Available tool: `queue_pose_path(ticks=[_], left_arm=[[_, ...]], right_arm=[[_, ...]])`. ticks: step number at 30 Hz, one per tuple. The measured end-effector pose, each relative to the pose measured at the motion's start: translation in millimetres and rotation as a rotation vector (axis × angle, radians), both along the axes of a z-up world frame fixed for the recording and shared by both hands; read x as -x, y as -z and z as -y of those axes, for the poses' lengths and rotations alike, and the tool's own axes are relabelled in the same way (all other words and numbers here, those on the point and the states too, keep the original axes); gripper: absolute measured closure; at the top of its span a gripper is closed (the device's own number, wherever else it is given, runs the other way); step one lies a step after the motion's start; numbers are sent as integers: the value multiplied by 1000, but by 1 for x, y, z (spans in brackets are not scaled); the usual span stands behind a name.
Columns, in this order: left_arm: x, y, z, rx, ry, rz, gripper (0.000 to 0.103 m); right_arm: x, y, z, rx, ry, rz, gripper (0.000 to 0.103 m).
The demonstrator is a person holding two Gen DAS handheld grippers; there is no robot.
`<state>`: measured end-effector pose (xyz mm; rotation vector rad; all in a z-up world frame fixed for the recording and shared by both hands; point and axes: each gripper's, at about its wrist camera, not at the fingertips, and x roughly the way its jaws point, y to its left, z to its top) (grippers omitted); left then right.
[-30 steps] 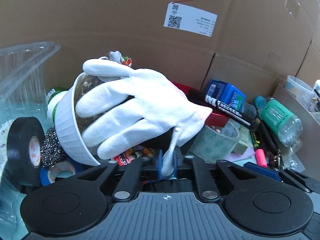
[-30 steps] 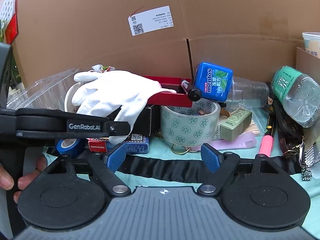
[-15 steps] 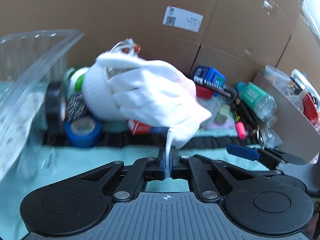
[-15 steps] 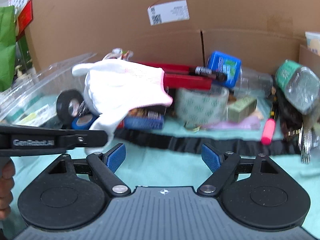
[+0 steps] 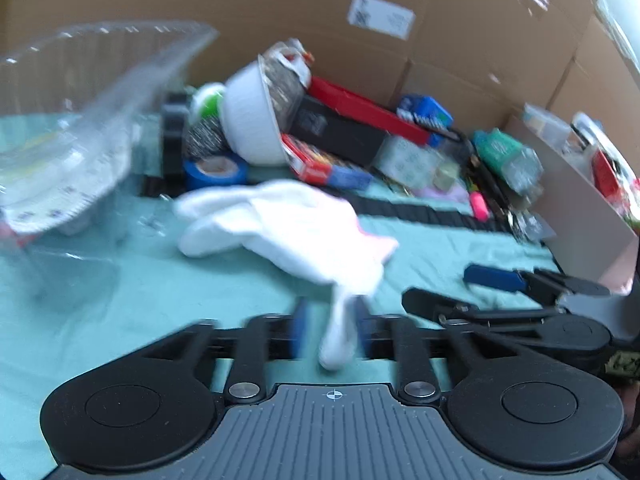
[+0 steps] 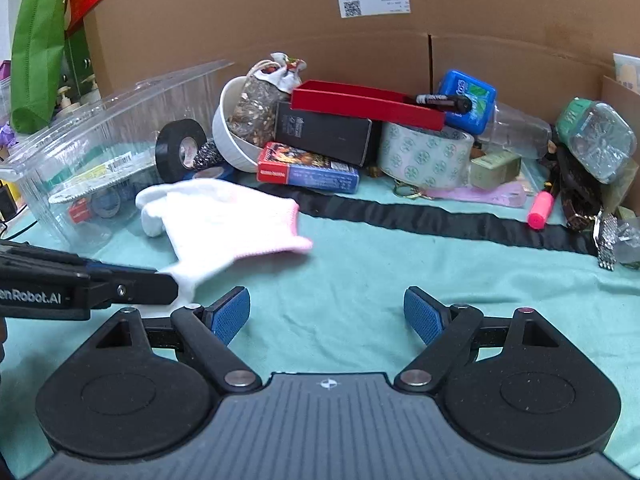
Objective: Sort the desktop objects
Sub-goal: 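Grasp the pink-and-white glove with the left gripper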
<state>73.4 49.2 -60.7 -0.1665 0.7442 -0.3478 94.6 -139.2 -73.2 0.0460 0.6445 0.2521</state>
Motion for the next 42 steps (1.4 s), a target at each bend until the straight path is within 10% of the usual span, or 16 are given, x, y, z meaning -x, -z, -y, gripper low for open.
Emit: queue_pose_path(ticks=[6,19,23,28,35,42], left_arm=[[-6,-11,-7,16,-62,59,21],[-55,9,-14,38,-108,-18,24],[-59,12,-15,36,-100,-23,36],[-60,14,-14,37,-63,-36,79],[-52,7,-6,67,-15,-34,92],[-30,-17,1,66,15,25,93]], right_arm=[[-1,-4,-14,18,-57,21,16],[-21,-5,-48,53,-152,23,18],[-28,1,-56,64,-171,7,19],[-32,4,-58,47,-172,-7,42],[-27,-4,-64,35,-201,-26,92],[-7,-27,-66,52,-201,2,95]])
